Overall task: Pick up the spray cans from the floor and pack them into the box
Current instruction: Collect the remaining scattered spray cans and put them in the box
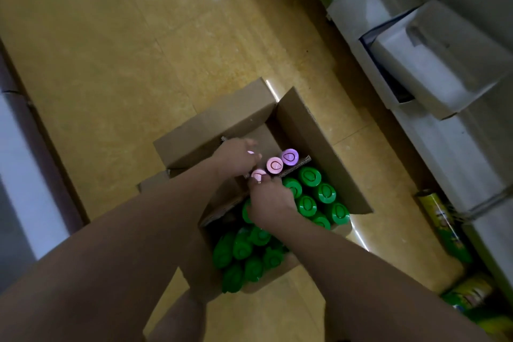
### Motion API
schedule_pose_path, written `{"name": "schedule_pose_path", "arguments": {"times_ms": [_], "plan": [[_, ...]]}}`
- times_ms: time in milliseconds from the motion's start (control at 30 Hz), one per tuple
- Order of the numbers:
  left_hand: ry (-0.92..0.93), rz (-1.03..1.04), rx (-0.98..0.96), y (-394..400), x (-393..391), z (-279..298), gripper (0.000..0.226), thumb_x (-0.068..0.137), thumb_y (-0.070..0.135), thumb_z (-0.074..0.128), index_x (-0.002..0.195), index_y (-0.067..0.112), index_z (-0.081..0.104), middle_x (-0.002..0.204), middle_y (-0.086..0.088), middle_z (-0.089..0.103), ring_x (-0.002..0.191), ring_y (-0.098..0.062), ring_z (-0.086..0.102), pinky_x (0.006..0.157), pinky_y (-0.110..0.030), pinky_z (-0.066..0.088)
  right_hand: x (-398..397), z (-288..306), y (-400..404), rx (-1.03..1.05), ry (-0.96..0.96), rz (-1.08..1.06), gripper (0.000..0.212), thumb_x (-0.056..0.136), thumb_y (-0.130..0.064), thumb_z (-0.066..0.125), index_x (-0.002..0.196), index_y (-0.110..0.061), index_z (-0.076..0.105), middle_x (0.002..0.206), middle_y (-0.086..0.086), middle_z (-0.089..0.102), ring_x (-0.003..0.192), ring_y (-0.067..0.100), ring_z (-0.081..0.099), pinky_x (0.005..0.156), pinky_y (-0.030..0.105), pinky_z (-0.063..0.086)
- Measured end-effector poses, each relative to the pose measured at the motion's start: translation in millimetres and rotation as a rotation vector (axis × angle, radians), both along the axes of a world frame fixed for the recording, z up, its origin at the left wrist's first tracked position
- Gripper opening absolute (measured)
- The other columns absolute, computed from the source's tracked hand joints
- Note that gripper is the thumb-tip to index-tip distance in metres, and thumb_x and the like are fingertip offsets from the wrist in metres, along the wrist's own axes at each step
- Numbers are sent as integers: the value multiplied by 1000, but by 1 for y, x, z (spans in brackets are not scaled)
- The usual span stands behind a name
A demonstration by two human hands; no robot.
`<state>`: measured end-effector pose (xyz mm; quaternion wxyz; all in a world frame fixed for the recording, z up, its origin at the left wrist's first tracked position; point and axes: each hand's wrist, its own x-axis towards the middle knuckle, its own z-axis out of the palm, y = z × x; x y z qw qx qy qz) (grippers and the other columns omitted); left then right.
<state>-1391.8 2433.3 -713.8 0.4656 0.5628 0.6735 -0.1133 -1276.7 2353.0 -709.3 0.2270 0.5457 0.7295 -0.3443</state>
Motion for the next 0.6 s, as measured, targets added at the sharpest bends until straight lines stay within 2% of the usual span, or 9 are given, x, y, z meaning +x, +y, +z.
{"name": "schedule_pose_path", "arguments": {"times_ms": [100,167,367,500,600], "plan": [[-16,93,93,-3,3,46,52,95,32,61,143,14,51,143,-11,55,131,-25,51,106,-27,39,12,47,17,71,10,-27,62,88,-31,62,144,-19,37,134,12,48,123,36,43,87,42,46],[-23,173,149,-4,5,80,53,94,35,62,143,17,51,145,-10,52,133,-26,50,110,-32,39,19,81,28,123,28,-33,54,89,-30,58,140,-19,42,130,11,52,122,34,46,87,41,45],[121,283,356,-10,9,203,58,94,37,58,148,17,45,149,-12,46,135,-29,44,109,-30,35,40,198,65,219,67,33,56,90,-40,59,141,-24,43,135,10,50,124,32,44,95,45,44],[166,439,460,-27,19,289,61,94,43,57,148,18,43,151,-11,44,136,-29,43,110,-32,36,59,283,79,352,100,133,59,89,-48,60,140,-24,44,131,10,53,122,34,47,92,44,45],[195,544,542,-48,30,354,60,96,44,56,149,21,41,152,-6,42,136,-27,42,109,-35,37,61,346,79,451,103,187,59,90,-45,64,142,-27,43,130,8,55,119,32,49,90,45,49]]}}
